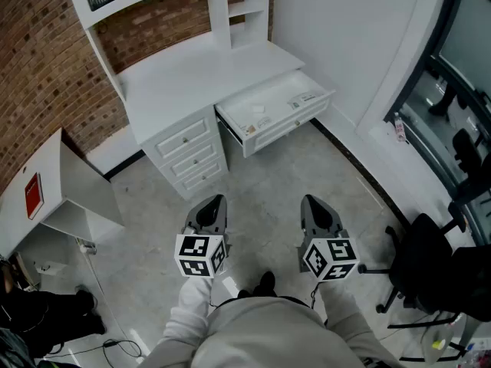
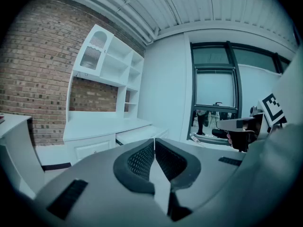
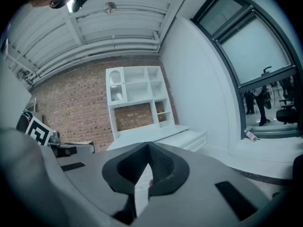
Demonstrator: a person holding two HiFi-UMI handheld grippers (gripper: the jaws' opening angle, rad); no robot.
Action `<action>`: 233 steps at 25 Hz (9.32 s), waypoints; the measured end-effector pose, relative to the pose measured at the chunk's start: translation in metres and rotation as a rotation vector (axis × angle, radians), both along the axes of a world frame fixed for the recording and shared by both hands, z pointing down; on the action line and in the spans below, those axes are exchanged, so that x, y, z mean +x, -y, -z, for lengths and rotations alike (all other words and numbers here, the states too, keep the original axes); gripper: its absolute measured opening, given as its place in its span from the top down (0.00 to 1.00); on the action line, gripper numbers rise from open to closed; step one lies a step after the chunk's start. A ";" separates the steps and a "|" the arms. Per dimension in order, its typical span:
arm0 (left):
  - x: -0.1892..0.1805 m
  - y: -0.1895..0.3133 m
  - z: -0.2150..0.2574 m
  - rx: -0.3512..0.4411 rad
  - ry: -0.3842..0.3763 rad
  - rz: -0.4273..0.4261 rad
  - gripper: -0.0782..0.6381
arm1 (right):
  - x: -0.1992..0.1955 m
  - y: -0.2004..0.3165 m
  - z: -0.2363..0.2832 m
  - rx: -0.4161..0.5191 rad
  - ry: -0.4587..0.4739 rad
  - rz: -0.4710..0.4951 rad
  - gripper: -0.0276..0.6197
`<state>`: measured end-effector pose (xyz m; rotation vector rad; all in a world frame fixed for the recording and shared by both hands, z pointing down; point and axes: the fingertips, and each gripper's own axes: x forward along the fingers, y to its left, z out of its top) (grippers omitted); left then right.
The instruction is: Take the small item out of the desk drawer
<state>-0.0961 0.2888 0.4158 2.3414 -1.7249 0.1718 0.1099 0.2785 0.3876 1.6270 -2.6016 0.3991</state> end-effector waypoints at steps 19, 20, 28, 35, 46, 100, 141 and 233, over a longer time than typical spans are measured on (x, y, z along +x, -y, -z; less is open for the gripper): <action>0.027 0.014 0.014 0.058 0.065 0.019 0.86 | 0.034 0.010 0.001 -0.004 0.046 0.017 0.91; 0.028 0.015 0.014 0.061 0.067 0.020 0.86 | 0.036 0.011 0.000 -0.004 0.044 0.015 0.91; 0.027 0.032 0.009 0.040 0.082 0.035 0.85 | 0.042 0.017 -0.010 -0.049 0.085 0.019 0.91; 0.026 0.064 0.007 0.044 0.077 0.028 0.75 | 0.046 0.045 -0.013 -0.058 0.092 0.003 0.91; 0.015 0.158 0.002 0.054 0.082 -0.020 0.66 | 0.022 0.127 -0.015 -0.073 0.090 -0.011 0.91; 0.042 0.509 -0.146 -0.240 0.263 -0.391 0.57 | -0.007 0.439 -0.043 -0.148 0.083 -0.175 0.91; 0.073 0.608 -0.335 -0.627 0.773 -0.699 0.54 | 0.034 0.514 -0.079 -0.258 0.071 -0.244 0.91; -0.068 0.514 -0.036 -0.108 0.121 -0.069 0.64 | -0.058 0.501 -0.047 -0.144 -0.018 -0.033 0.91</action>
